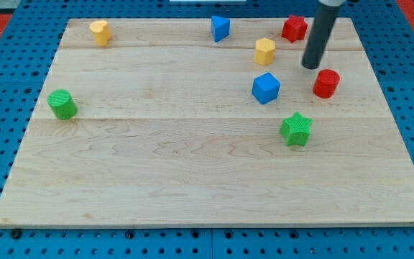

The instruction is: Push the yellow hexagon to bottom left

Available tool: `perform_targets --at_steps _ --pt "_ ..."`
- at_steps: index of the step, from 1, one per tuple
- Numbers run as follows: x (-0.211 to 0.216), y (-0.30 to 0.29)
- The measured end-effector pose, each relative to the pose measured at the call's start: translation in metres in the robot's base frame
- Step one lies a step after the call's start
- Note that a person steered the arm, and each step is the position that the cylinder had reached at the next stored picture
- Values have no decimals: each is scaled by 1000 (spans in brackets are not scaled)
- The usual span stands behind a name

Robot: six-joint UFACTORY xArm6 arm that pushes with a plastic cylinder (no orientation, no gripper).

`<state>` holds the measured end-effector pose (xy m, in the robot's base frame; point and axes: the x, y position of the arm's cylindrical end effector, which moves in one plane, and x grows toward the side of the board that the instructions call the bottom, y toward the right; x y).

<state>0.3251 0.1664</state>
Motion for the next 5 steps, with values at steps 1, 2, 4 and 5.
perform_targets --at_steps 1,2,4,5 --pt "0 -27" --pt "-20 -1" --pt "-52 -34" --pt "-30 -92"
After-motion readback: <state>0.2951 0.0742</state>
